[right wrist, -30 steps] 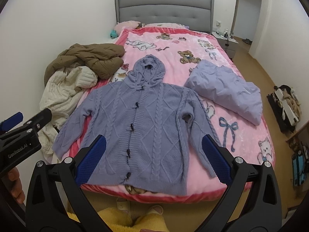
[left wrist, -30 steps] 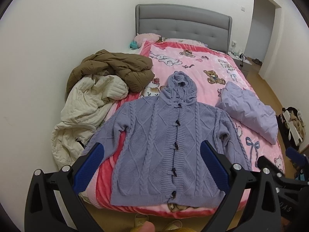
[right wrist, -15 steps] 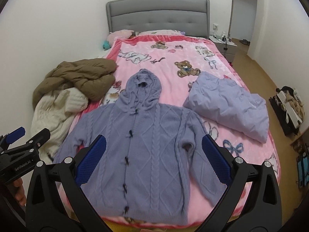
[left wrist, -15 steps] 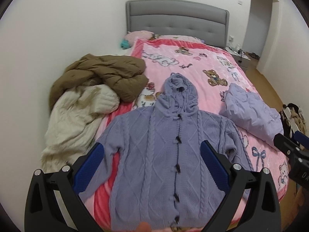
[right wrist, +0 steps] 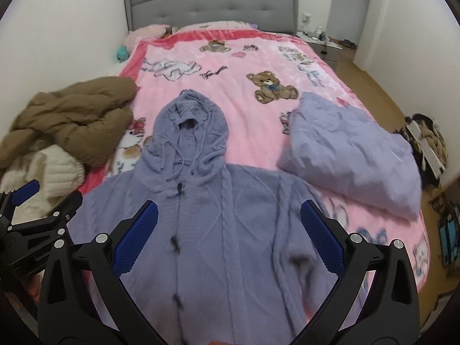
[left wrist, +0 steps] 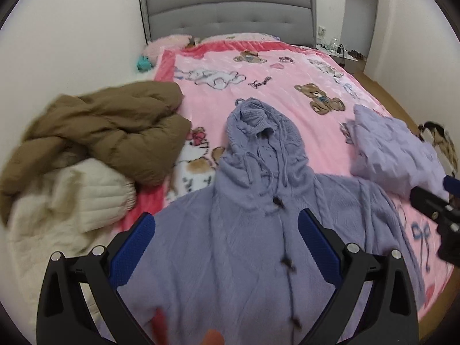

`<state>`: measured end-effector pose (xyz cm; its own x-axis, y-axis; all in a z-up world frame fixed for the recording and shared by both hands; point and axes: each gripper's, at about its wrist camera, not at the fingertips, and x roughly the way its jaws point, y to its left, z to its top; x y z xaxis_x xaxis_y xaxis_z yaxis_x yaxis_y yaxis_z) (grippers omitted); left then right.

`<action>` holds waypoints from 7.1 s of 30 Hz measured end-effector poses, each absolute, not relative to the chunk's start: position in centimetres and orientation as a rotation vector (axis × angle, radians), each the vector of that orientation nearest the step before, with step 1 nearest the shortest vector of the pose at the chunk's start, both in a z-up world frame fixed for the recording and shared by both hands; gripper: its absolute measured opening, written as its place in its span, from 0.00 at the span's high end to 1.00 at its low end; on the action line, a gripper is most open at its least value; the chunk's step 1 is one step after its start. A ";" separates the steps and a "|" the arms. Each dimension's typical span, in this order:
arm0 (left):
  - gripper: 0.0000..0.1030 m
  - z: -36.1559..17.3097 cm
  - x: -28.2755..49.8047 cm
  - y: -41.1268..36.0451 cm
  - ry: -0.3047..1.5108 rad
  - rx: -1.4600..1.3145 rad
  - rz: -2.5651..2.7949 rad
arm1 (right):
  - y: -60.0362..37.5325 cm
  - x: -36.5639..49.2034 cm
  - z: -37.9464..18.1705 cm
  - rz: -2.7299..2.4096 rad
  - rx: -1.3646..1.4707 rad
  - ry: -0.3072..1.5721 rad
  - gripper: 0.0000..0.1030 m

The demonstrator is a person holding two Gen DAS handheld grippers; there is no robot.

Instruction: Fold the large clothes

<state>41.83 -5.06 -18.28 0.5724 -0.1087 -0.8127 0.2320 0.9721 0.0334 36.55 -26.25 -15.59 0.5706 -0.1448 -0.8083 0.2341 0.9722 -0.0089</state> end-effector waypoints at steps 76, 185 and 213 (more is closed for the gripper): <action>0.36 -30.7 42.7 -1.9 1.014 0.072 -0.474 | -31.3 38.8 -34.3 0.290 0.339 1.101 0.45; 0.38 -39.5 29.9 -3.9 1.231 0.132 -0.659 | -22.0 25.3 -40.8 0.429 -0.052 1.258 0.39; 0.58 -36.9 50.9 -3.0 1.189 0.116 -0.506 | -31.5 47.0 -39.3 0.318 0.282 1.238 0.56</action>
